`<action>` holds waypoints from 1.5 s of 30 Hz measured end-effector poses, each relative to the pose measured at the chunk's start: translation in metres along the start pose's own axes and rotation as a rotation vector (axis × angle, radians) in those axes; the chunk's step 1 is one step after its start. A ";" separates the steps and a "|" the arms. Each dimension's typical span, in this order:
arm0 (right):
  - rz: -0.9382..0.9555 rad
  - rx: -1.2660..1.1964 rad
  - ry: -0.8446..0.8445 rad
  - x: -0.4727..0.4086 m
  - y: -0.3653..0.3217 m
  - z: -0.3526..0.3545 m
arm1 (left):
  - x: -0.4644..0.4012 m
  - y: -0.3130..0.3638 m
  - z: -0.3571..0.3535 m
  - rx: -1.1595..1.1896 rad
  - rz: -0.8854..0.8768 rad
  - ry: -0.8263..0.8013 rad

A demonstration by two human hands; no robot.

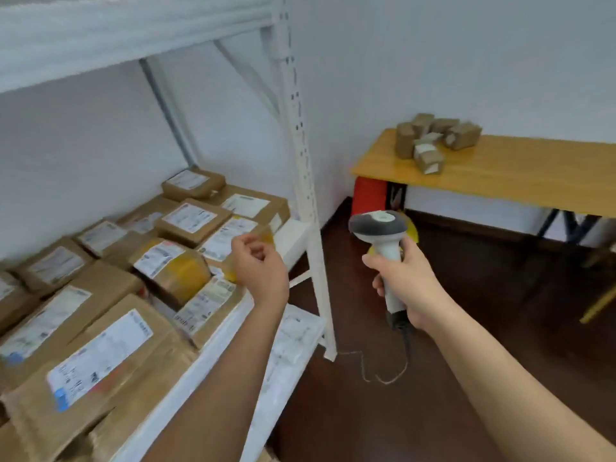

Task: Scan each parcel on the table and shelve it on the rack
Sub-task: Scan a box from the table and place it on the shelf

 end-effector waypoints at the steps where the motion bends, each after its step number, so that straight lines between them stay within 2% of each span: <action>1: -0.003 -0.007 0.052 -0.007 0.000 0.025 | 0.007 -0.004 -0.032 0.021 0.029 -0.064; 7: -0.025 -0.061 0.325 -0.052 0.013 0.168 | 0.061 -0.016 -0.214 0.040 0.140 -0.392; 11: -0.012 -0.105 0.389 -0.110 0.020 0.242 | 0.072 -0.022 -0.324 0.011 0.132 -0.447; 19: -0.016 -0.164 0.397 -0.241 -0.009 0.371 | 0.087 -0.047 -0.527 -0.024 0.298 -0.501; 27: -0.046 -0.282 0.378 -0.372 0.000 0.431 | 0.069 -0.082 -0.663 -0.129 0.356 -0.483; 35: -0.097 -0.233 0.392 -0.519 0.009 0.490 | 0.020 -0.145 -0.830 -0.206 0.478 -0.454; 39: -0.064 -0.230 0.376 -0.583 -0.009 0.521 | 0.003 -0.160 -0.905 -0.285 0.520 -0.493; 45: -0.064 -0.187 0.327 -0.684 -0.018 0.537 | -0.022 -0.179 -0.981 -0.416 0.479 -0.563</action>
Point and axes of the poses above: each hand's wrist, its own x-axis away from the middle knuckle, its own z-axis out of the back of the hand, y = z × x, the point moved 10 cm from there along -x, towards the middle knuckle, and after that the axes turned 3 degrees about z, right-handed, at the moved point
